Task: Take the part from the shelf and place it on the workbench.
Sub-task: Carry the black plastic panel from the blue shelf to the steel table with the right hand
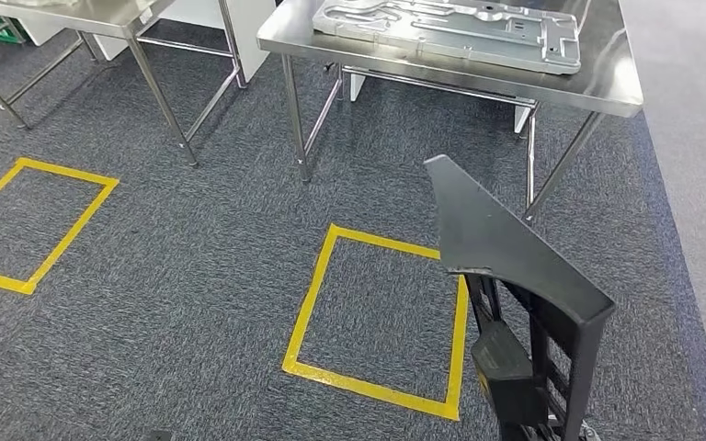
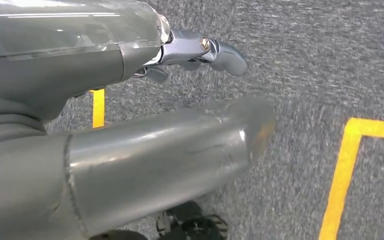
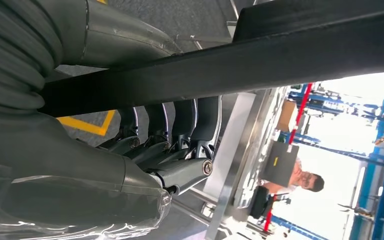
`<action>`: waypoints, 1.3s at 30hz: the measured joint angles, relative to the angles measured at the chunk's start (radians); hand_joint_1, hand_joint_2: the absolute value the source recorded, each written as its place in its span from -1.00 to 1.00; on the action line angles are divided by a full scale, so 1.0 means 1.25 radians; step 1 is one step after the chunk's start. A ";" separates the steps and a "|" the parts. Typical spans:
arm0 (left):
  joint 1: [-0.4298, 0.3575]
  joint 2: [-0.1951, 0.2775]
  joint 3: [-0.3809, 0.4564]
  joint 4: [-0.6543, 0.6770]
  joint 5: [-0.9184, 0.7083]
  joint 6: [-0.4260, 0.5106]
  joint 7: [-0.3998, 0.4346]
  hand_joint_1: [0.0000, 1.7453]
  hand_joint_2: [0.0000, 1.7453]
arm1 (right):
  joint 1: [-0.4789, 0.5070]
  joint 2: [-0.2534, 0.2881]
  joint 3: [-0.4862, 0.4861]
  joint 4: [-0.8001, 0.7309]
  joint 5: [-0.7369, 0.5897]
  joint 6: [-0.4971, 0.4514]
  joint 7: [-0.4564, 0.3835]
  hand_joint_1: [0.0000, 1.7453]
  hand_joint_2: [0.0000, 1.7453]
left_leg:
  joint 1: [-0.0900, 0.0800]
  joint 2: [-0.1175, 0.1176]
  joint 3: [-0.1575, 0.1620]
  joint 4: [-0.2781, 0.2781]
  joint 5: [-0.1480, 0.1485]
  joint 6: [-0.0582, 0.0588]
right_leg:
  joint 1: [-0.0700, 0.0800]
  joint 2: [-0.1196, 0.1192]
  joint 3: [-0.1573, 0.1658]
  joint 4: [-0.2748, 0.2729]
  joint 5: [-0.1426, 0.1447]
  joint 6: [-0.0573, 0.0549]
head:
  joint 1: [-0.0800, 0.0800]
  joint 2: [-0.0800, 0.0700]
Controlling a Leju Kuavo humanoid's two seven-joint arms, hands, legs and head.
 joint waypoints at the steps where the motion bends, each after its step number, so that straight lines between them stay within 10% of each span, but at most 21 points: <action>1: 0.000 0.001 0.000 0.000 -0.002 -0.001 0.000 -1.00 -1.00 | 0.000 0.000 0.001 0.000 0.002 -0.001 0.000 1.00 1.00 | 0.000 -0.009 -0.007 0.023 -0.011 -0.002 | -0.003 0.002 0.010 -0.009 0.002 -0.003 | -0.002 0.000; 4: 0.004 0.002 0.001 0.000 -0.005 -0.002 0.001 -1.00 -1.00 | -0.002 0.000 0.004 0.000 0.004 -0.001 0.001 1.00 1.00 | 0.000 -0.032 -0.090 0.168 -0.067 -0.005 | -0.002 0.007 0.030 -0.016 -0.007 -0.011 | -0.008 0.000; 6: 0.009 0.004 0.001 0.000 -0.005 -0.002 0.001 -1.00 -1.00 | -0.002 0.000 0.004 0.001 0.006 -0.002 0.001 1.00 1.00 | 0.000 -0.034 -0.132 0.214 -0.056 -0.006 | 0.000 0.016 0.045 -0.014 -0.021 -0.011 | -0.009 0.000; 10: 0.011 0.006 0.002 0.000 -0.007 -0.001 0.002 -1.00 -1.00 | -0.003 0.000 0.004 0.001 0.009 -0.004 0.002 1.00 1.00 | -0.002 -0.039 -0.095 0.062 0.061 0.004 | 0.002 0.027 0.077 -0.005 -0.056 -0.001 | -0.012 0.000; 15: 0.010 0.006 0.005 -0.001 -0.013 0.001 0.006 -1.00 -1.00 | -0.003 0.000 0.009 0.001 0.018 -0.009 0.005 1.00 1.00 | -0.005 -0.043 -0.068 0.017 0.048 0.028 | 0.001 0.029 0.077 0.016 -0.064 0.023 | -0.011 0.000; 21: 0.009 0.007 0.005 -0.001 -0.038 -0.001 0.012 -1.00 -1.00 | -0.015 0.000 0.032 -0.001 0.112 -0.066 0.043 1.00 1.00 | -0.002 -0.040 -0.029 0.005 0.024 0.037 | -0.009 0.017 -0.075 0.220 -0.124 0.042 | -0.005 0.000; 26: 0.008 0.008 0.005 0.000 -0.039 -0.005 0.012 -1.00 -1.00 | -0.029 0.000 0.063 -0.002 0.136 -0.086 0.059 1.00 1.00 | -0.001 -0.040 0.007 0.000 -0.007 0.025 | -0.001 0.003 -0.050 0.047 0.011 0.022 | -0.005 0.000; 31: 0.004 0.010 0.005 0.000 -0.051 -0.008 0.011 -1.00 -1.00 | -0.038 0.000 0.079 -0.006 0.148 -0.101 0.061 1.00 1.00 | -0.003 -0.036 0.026 0.023 -0.018 0.003 | 0.001 0.007 -0.018 0.011 0.007 -0.008 | -0.007 0.000; 35: -0.002 0.019 0.002 0.000 -0.084 -0.015 0.010 -1.00 -1.00 | -0.106 -0.005 0.111 0.002 0.197 -0.173 0.138 1.00 1.00 | -0.002 -0.037 -0.073 0.188 -0.086 0.001 | 0.005 0.015 0.008 0.009 -0.012 -0.022 | -0.012 0.000; 37: -0.004 0.027 -0.002 0.000 -0.103 -0.019 0.012 -1.00 -1.00 | -0.159 -0.018 0.138 0.018 0.219 -0.233 0.205 1.00 1.00 | -0.003 -0.038 -0.106 0.196 -0.066 0.001 | 0.008 0.021 0.020 0.012 -0.023 -0.022 | -0.013 0.000; 39: -0.008 0.032 -0.008 0.000 -0.119 -0.024 0.015 -1.00 -1.00 | -0.219 -0.029 0.169 0.040 0.236 -0.287 0.258 1.00 1.00 | -0.003 -0.038 -0.093 0.115 0.007 0.003 | 0.008 0.024 0.037 0.014 -0.036 -0.018 | -0.014 0.000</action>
